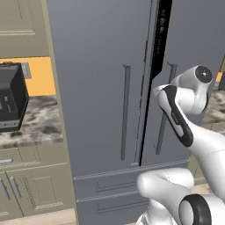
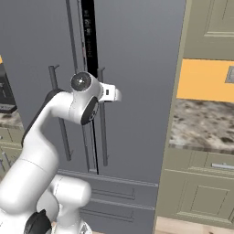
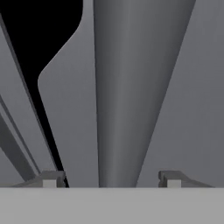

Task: Gather the carrot and squash from the fridge and place them on a tray on the dining counter. Then gather the steak and fish from the fridge and place them on the other tray.

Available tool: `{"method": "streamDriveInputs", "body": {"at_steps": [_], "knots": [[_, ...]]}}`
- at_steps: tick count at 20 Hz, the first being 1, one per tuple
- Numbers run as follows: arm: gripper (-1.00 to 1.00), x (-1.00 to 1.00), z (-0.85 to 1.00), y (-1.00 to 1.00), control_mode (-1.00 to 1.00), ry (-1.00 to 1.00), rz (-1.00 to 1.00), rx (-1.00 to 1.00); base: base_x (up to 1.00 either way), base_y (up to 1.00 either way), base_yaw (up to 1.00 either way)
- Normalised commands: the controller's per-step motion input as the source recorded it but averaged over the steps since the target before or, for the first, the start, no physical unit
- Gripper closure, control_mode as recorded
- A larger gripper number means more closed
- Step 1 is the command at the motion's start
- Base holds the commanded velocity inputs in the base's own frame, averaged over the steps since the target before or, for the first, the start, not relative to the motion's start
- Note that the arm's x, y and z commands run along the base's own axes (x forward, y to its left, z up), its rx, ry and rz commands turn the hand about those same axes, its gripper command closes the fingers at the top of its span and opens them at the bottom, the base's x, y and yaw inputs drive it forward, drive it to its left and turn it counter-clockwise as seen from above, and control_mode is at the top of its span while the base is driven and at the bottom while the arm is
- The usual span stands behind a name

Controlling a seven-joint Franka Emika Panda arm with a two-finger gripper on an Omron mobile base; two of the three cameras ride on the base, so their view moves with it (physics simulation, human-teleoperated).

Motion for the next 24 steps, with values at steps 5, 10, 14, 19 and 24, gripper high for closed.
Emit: {"method": "streamDriveInputs", "body": {"at_steps": [5,10,14,19,24], "knots": [[1.00,-0.01,-0.02,0.00,-1.00,0.04,0.00,0.00,0.00,0.00,0.00],[1.00,-0.73,0.00,-0.24,-1.00,0.00,-0.04,0.00,0.00,0.00,0.00],[1.00,-0.99,0.00,-0.29,-1.00,-0.02,-0.06,0.00,0.00,0.00,0.00],[1.00,-0.97,0.01,-0.28,-1.00,0.00,-0.05,0.00,0.00,0.00,0.00],[-1.00,-0.89,-0.02,0.01,-1.00,-0.10,0.00,-0.08,0.00,0.00,0.00]]}}
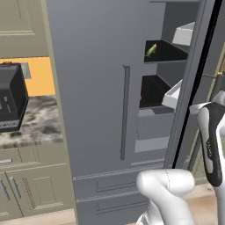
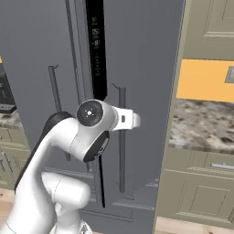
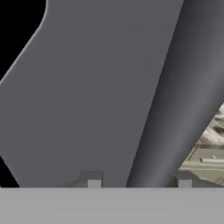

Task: Gather the carrot and squash from the fridge and place them on a tray on the dining counter. Then gather the steak and fish from the fridge and place them on the other tray.

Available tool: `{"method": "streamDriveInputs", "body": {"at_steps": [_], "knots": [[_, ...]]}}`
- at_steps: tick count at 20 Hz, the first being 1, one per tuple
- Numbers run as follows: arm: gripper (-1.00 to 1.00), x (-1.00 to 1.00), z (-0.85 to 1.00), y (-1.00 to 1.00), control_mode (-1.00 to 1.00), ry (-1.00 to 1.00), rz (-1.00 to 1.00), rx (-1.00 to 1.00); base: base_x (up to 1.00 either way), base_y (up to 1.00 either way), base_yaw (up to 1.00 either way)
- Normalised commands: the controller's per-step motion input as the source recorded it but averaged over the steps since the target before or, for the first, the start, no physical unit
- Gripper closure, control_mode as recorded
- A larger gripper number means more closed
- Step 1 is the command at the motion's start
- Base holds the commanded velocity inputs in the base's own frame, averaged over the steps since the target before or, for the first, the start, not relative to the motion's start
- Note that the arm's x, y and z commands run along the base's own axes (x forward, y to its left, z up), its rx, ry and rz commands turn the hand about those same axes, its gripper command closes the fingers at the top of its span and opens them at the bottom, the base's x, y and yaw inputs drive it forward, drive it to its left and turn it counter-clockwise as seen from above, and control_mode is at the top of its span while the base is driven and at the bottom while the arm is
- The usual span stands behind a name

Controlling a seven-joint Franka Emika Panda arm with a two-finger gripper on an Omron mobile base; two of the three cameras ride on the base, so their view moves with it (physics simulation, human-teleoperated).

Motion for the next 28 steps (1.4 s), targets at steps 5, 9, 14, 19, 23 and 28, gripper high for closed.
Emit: {"method": "streamDriveInputs", "body": {"at_steps": [5,9,14,19,23,28], "knots": [[-1.00,-0.98,0.25,0.05,-1.00,-0.17,0.00,-0.14,0.00,0.00,0.00],[-1.00,-0.86,0.62,0.43,-1.00,-0.15,-0.01,-0.14,0.00,0.00,0.00],[-1.00,-0.40,0.50,0.89,-1.00,-0.09,-0.04,-0.19,0.00,0.00,0.00],[-1.00,-0.05,0.17,1.00,-1.00,-0.03,-0.03,-0.23,0.00,0.00,0.00],[-1.00,0.39,-0.02,0.81,-1.00,0.07,-0.12,-0.24,0.00,0.00,0.00],[-1.00,0.80,-0.11,0.46,-1.00,0.13,-0.06,-0.17,0.00,0.00,0.00]]}}
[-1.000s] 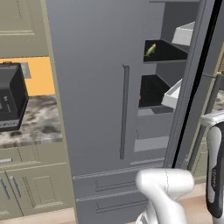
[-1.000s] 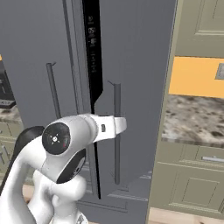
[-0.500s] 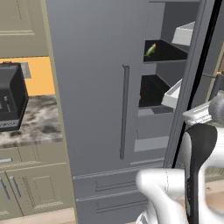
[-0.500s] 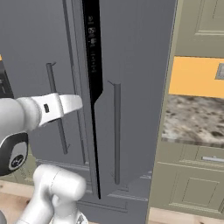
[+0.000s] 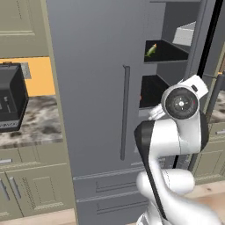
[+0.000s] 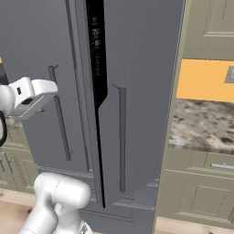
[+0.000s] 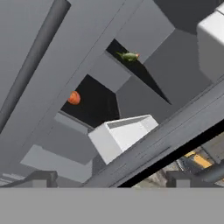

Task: Gather the carrot and squash from the fridge and place them on a tray on the dining counter. Then gather the steak and fish from the fridge and place them on the other tray.

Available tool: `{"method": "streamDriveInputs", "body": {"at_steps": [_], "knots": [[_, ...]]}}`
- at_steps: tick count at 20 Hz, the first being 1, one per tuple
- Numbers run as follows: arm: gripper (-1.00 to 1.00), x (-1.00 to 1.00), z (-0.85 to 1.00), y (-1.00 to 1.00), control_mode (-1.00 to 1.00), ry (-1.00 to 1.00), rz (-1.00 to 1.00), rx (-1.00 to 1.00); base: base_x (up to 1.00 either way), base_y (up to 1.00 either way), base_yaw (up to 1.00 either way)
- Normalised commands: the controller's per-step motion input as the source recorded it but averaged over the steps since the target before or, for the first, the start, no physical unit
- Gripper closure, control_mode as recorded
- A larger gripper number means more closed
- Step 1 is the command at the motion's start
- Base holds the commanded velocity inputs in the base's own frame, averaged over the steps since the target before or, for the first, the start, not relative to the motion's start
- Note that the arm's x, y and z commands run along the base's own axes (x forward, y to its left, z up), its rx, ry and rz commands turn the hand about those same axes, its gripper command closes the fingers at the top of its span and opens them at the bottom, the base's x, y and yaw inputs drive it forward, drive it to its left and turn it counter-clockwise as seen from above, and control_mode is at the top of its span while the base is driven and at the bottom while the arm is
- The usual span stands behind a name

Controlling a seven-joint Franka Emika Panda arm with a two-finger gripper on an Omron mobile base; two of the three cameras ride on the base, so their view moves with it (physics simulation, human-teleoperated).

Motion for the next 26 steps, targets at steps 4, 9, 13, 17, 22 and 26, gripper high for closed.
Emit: {"method": "streamDriveInputs", "body": {"at_steps": [4,9,13,17,22,26], "knots": [[-1.00,0.60,-0.10,0.19,-1.00,0.08,-0.03,-0.15,0.00,0.00,0.00],[-1.00,0.37,-0.07,-0.05,-1.00,0.05,0.00,-0.11,0.00,0.00,0.00],[-1.00,0.26,-0.03,-0.25,-1.00,0.04,0.00,-0.08,0.00,0.00,0.00],[-1.00,0.19,-0.02,-0.42,-1.00,0.07,0.00,-0.01,0.00,0.00,0.00],[-1.00,0.60,-0.15,-0.26,-1.00,0.16,0.00,0.00,0.00,0.00,0.00],[-1.00,0.57,-0.15,-0.09,-1.00,0.12,0.00,-0.03,0.00,0.00,0.00]]}}
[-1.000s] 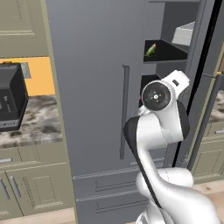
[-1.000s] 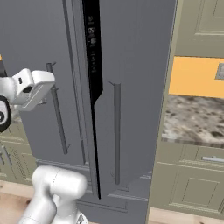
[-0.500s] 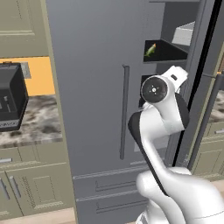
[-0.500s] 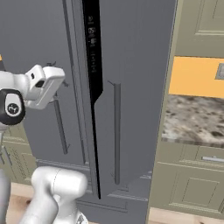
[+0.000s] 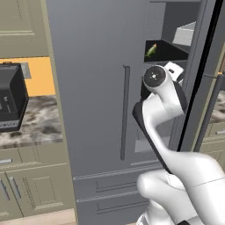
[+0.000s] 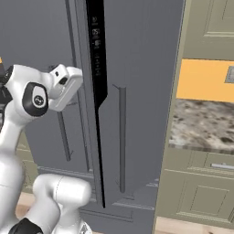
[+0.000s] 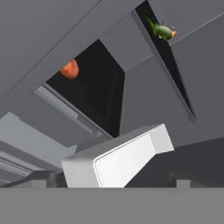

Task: Gather the carrot and squash from the fridge and place them on a tray on the dining counter. Then gather the steak and fish from the fridge and place them on the other tray.

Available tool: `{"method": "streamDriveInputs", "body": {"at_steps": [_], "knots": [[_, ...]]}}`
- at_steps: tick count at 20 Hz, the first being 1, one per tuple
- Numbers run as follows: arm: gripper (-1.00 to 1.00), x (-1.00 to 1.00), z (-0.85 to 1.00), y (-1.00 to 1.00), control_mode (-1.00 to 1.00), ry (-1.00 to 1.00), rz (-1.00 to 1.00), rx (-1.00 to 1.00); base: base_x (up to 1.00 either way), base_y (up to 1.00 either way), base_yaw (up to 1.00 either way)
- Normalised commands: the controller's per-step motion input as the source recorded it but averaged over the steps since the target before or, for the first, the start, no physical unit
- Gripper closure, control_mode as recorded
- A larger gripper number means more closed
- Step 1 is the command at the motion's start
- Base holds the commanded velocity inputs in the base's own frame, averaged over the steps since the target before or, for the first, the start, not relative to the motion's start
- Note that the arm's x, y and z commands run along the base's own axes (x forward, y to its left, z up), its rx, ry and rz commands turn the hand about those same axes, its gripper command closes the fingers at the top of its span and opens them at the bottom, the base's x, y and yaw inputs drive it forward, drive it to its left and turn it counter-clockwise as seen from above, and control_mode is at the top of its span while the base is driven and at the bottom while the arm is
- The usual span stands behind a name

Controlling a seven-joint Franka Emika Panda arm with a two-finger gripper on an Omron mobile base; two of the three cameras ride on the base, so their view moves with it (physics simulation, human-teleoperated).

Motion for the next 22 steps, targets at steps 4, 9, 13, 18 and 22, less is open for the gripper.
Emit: {"method": "streamDriveInputs", "body": {"at_steps": [4,9,13,18,22], "knots": [[-1.00,0.23,-0.04,-0.22,-1.00,0.09,0.00,-0.03,0.00,0.00,0.00],[-1.00,-0.14,0.00,-0.47,-1.00,0.02,0.00,-0.02,0.00,0.00,0.00],[-1.00,-0.63,0.00,-0.51,-1.00,-0.02,-0.02,-0.04,0.00,0.00,0.00],[-1.00,-0.54,0.00,-0.57,-1.00,-0.02,-0.02,-0.04,0.00,0.00,0.00],[-1.00,-0.36,0.00,-0.77,-1.00,0.00,0.00,-0.02,0.00,0.00,0.00]]}}
